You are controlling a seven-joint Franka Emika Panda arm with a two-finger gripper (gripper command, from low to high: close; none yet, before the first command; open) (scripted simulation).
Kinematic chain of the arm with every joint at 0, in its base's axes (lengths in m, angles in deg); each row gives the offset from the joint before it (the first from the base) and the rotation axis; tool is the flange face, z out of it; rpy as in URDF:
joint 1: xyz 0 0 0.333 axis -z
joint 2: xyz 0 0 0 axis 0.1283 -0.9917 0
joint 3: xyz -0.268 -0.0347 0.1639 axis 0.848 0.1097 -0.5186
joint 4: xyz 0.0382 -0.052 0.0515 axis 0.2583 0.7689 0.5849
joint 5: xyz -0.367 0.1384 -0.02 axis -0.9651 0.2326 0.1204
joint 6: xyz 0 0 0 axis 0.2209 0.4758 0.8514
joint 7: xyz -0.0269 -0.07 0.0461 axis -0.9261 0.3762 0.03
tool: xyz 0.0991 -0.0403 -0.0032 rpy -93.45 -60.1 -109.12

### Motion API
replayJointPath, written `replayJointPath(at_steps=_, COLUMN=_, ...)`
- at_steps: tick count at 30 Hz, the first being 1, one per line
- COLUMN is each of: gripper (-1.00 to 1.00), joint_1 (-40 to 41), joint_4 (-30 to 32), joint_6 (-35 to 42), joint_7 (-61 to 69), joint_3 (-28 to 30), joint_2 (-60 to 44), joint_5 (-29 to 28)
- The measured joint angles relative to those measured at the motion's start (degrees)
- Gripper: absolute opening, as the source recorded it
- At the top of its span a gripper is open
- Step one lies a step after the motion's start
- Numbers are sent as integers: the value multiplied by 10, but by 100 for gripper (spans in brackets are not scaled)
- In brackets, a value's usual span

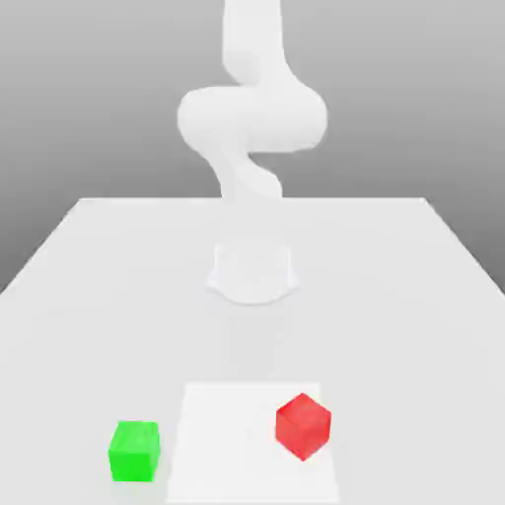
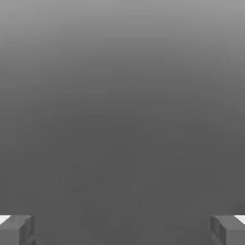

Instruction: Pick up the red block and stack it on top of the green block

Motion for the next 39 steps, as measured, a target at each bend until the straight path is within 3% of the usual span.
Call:
replayJointPath(at_steps=20, gripper=0, joint_1=-110, joint_4=184, joint_6=-219, joint_7=295, joint_3=29, joint_2=-419, joint_5=12)
replayJointPath(at_steps=26, gripper=0, joint_1=-102, joint_4=182, joint_6=-315, joint_7=323, joint_3=17, joint_2=-543, joint_5=21)
replayJointPath(at_steps=27, gripper=-100, joint_1=-98, joint_4=180, joint_6=-332, joint_7=325, joint_3=13, joint_2=-563, joint_5=24)
replayJointPath(at_steps=34, gripper=-100, joint_1=-97, joint_4=179, joint_6=-335, joint_7=325, joint_3=11, joint_2=-567, joint_5=24)
replayJointPath(at_steps=39, gripper=-100, joint_1=-100, joint_4=192, joint_6=-259, joint_7=313, joint_3=18, joint_2=-478, joint_5=8)
